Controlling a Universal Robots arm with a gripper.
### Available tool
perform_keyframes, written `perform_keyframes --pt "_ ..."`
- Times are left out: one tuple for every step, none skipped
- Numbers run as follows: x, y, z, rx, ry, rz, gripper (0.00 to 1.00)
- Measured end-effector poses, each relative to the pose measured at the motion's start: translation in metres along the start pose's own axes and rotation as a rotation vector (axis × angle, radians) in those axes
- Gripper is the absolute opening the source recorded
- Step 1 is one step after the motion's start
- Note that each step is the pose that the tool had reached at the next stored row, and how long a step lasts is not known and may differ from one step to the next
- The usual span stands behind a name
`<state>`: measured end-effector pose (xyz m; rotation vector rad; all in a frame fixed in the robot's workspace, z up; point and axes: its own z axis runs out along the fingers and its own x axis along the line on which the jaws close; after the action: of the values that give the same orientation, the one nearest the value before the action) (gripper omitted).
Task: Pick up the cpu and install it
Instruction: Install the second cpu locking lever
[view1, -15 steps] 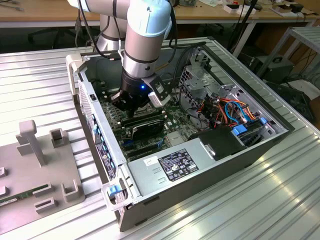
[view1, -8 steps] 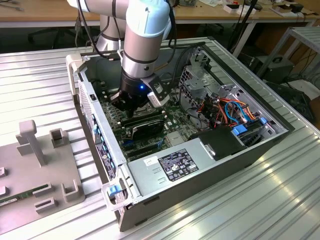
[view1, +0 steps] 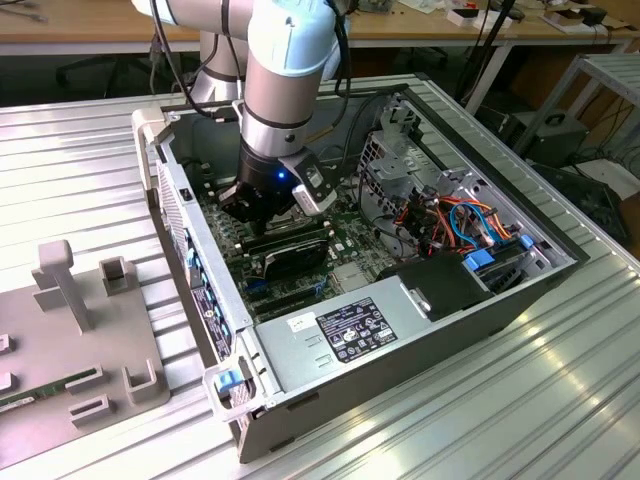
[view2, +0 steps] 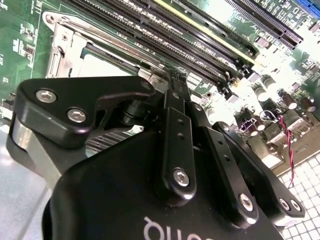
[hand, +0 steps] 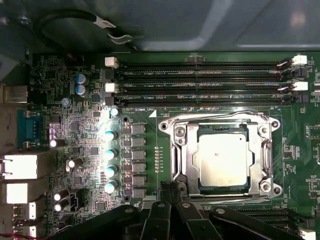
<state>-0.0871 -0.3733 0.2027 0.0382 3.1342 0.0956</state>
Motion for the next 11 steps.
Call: perform_keyframes --pt "0.0005 0.0002 0.0002 -0.0002 -0.0007 0.000 0.11" --pt "0.0009 0.0004 0.0003 -0.0002 -0.0014 0.000 0.11" --pt "0.0012 0.0006 0.0004 -0.0005 -0.0020 0.000 0.11" --pt "0.0014 0.0007 0.0004 -0.0007 -0.0027 0.000 0.11" --pt "0.0016 0.0008 0.0005 -0.0009 -0.0033 0.000 0.11" --pt "0.0017 0.0008 0.0005 -0.0010 -0.0036 0.000 0.11" --pt "0.0018 0.0008 0.0005 -0.0009 -0.0036 0.000 0.11" --pt "0.0018 0.0008 0.0005 -0.0009 -0.0036 0.000 0.11" --pt "0.0018 0.0007 0.0006 -0.0010 -0.0037 0.000 0.11" --pt "0.0019 0.0005 0.0006 -0.0012 -0.0037 0.000 0.11" --pt "0.0019 0.0002 0.0006 -0.0013 -0.0038 0.000 0.11"
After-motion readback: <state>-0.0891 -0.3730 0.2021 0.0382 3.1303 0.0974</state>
